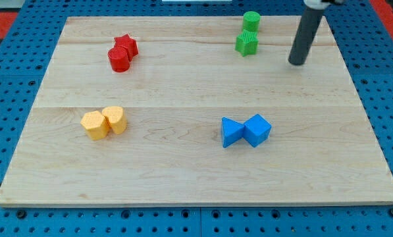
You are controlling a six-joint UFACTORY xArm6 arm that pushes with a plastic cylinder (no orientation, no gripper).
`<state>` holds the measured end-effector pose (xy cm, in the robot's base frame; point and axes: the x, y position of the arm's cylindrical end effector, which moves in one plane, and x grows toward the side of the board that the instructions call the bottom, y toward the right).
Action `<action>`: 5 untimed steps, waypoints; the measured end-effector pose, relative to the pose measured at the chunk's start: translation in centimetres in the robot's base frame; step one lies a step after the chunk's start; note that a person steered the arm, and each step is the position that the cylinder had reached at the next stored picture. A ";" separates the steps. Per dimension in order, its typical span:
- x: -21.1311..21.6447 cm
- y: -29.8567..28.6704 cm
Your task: Move green circle slightly left
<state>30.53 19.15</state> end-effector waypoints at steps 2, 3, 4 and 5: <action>-8.6 -1.7; -10.6 -3.1; -10.4 -6.8; -10.4 -11.4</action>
<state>20.16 7.77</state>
